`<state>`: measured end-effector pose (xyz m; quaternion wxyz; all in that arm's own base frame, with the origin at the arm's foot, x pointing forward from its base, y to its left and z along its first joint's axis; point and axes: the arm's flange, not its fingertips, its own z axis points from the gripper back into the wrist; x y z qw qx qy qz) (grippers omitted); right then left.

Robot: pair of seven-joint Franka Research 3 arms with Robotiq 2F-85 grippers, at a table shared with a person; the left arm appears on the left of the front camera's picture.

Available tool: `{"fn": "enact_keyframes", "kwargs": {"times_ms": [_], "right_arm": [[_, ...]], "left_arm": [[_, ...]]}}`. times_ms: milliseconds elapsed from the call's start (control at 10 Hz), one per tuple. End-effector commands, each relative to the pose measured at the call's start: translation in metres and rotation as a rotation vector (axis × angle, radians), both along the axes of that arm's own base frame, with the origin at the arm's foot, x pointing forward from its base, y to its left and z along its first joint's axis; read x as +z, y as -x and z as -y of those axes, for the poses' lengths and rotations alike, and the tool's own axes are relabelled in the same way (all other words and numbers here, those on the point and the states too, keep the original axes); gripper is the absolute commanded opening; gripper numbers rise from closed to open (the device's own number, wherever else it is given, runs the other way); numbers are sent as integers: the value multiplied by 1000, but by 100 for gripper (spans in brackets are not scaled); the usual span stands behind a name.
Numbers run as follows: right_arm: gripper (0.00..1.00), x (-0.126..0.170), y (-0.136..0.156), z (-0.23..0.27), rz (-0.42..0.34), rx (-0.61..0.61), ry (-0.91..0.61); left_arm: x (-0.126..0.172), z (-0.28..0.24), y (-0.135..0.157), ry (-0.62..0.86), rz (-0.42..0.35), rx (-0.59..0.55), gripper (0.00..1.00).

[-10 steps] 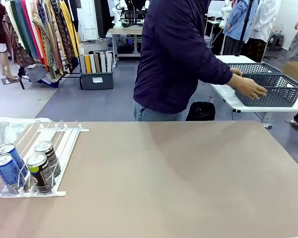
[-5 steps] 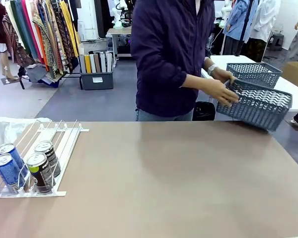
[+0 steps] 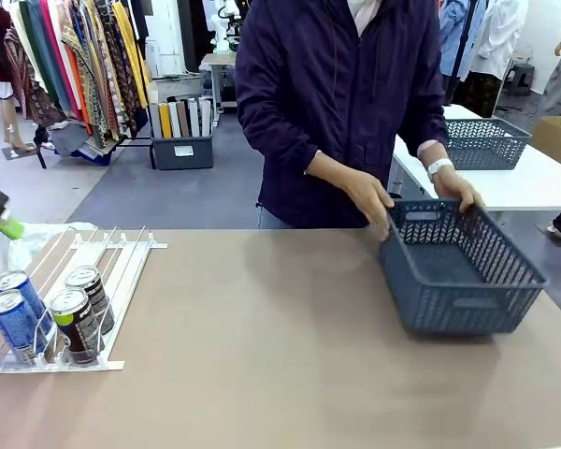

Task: Retrieve and store the cans from the dispenser.
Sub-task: Pick up one can from the Automatic Can Dispenser and place it in the middle of the table.

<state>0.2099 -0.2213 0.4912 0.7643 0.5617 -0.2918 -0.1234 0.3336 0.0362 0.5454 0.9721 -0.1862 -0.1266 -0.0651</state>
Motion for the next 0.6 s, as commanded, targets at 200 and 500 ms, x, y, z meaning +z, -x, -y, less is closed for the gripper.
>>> {"fn": "enact_keyframes", "kwargs": {"times_ms": [200,500], "right_arm": [[100,1,-1,2,34,4,-1],[100,1,-1,2,34,4,-1]], "left_arm": [[-4,9,-7,-47,5,-11,100],[-4,18,-10,-44,30,-24,100]]}}
